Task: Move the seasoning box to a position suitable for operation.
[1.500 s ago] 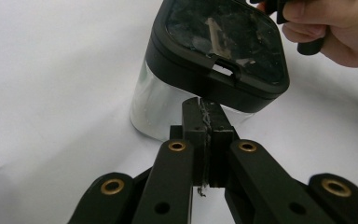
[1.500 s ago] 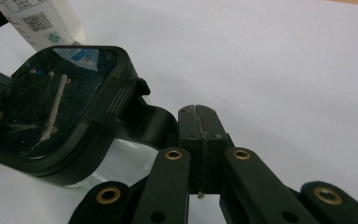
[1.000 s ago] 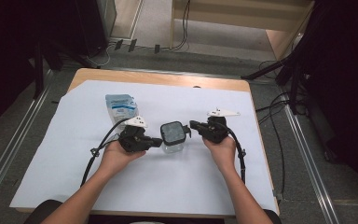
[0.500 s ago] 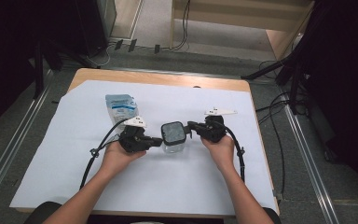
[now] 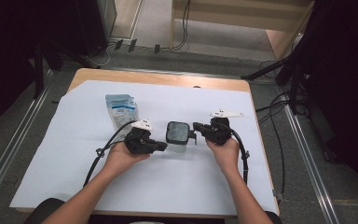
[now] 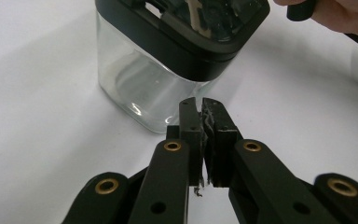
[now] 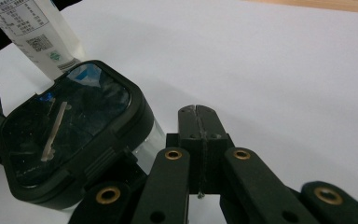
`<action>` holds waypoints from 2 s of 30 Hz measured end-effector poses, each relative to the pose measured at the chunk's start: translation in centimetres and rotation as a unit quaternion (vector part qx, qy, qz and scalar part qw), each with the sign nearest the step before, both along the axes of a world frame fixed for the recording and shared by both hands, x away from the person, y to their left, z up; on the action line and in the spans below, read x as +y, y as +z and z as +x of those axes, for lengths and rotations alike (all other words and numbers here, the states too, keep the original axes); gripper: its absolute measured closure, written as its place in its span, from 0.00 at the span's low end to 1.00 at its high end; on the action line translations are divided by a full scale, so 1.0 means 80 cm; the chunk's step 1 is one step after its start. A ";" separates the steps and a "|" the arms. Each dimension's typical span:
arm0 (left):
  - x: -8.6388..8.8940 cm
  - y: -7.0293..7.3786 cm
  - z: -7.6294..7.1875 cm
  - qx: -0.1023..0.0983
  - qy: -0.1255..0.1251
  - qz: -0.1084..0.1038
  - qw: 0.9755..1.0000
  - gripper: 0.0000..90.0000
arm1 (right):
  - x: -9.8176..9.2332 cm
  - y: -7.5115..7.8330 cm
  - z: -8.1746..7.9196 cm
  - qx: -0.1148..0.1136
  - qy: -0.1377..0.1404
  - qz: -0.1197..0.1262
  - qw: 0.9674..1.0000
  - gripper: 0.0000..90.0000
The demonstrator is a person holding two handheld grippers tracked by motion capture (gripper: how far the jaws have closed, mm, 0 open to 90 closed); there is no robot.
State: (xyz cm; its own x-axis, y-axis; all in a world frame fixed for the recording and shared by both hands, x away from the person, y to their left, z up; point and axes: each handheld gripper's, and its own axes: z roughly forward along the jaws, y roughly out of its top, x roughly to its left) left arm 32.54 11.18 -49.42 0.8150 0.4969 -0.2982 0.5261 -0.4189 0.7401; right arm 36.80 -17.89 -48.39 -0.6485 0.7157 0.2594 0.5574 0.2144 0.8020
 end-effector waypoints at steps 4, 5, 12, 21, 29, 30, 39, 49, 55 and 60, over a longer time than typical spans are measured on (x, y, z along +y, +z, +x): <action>0.008 0.011 0.002 -0.022 -0.010 -0.016 1.000 0.86 | -0.006 0.001 -0.003 -0.004 -0.001 -0.002 1.000 1.00; 0.008 0.013 0.003 -0.026 -0.017 -0.019 0.999 0.81 | -0.008 0.002 -0.006 -0.002 -0.001 -0.003 1.000 1.00; -0.002 0.035 0.005 -0.074 -0.052 -0.004 0.996 0.40 | -0.020 0.009 -0.028 0.003 0.011 -0.009 1.000 0.98; -0.001 0.031 0.031 -0.066 -0.054 -0.032 0.996 0.24 | -0.027 0.012 -0.054 0.015 0.028 -0.012 0.999 0.98; -0.002 0.025 0.040 -0.064 -0.052 -0.038 0.996 0.19 | -0.022 0.010 -0.061 0.021 0.046 -0.014 0.999 1.00; -0.005 0.027 0.040 -0.065 -0.059 -0.028 0.996 0.19 | -0.021 0.009 -0.060 0.021 0.046 -0.016 0.999 1.00; -0.016 0.026 0.058 -0.056 -0.089 -0.018 0.994 0.14 | -0.018 0.005 -0.051 0.024 0.043 -0.010 0.999 1.00; -0.025 0.011 0.061 -0.053 -0.098 -0.004 0.994 0.13 | -0.019 0.005 -0.049 0.024 0.044 -0.010 0.999 1.00; -0.028 0.005 0.064 -0.048 -0.102 -0.002 0.994 0.12 | -0.019 0.005 -0.048 0.025 0.044 -0.009 0.999 1.00; -0.031 0.004 0.062 -0.061 -0.103 0.006 0.993 0.12 | -0.020 0.005 -0.048 0.026 0.044 -0.009 0.999 1.00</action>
